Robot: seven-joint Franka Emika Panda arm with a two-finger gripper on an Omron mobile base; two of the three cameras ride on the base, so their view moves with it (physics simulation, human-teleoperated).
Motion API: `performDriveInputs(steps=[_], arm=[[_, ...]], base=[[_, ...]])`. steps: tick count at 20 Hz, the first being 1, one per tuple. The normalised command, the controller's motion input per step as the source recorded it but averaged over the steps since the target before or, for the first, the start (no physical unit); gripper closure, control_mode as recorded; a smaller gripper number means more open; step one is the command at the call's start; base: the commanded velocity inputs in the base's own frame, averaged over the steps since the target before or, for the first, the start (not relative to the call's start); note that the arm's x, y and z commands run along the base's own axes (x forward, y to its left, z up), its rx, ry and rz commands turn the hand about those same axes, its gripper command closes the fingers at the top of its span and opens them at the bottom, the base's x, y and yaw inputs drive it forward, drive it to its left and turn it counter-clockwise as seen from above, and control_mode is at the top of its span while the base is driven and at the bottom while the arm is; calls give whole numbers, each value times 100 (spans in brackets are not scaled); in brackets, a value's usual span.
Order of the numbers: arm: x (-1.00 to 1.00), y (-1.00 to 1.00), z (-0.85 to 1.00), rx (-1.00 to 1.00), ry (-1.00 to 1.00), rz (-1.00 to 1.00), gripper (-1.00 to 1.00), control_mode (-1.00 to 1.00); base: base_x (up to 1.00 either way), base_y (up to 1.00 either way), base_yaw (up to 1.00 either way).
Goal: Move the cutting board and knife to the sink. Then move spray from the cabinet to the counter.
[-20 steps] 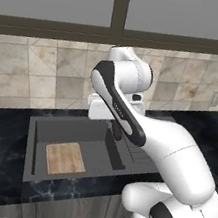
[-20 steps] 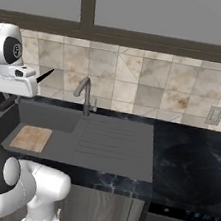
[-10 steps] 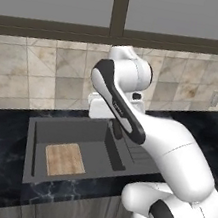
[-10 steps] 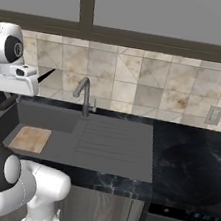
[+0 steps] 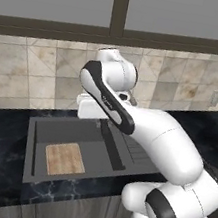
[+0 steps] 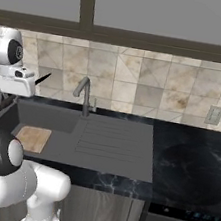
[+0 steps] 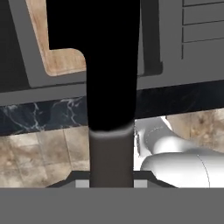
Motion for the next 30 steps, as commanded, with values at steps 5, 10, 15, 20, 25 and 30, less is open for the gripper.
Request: performDriveInputs(steps=[5, 10, 15, 20, 25, 30], arm=[[63, 44, -64, -7, 18, 0, 100, -100], [47, 25, -94, -9, 15, 0, 100, -100], [39, 11, -97, -6, 13, 0, 100, -100], [35, 0, -90, -3, 7, 0, 100, -100], [13, 3, -67, -2, 0, 0, 100, -100], [10, 22, -48, -1, 0, 0, 100, -100]], base=[[0, 0, 0], [0, 0, 0], [0, 0, 0], [0, 0, 0], [0, 0, 0], [0, 0, 0]])
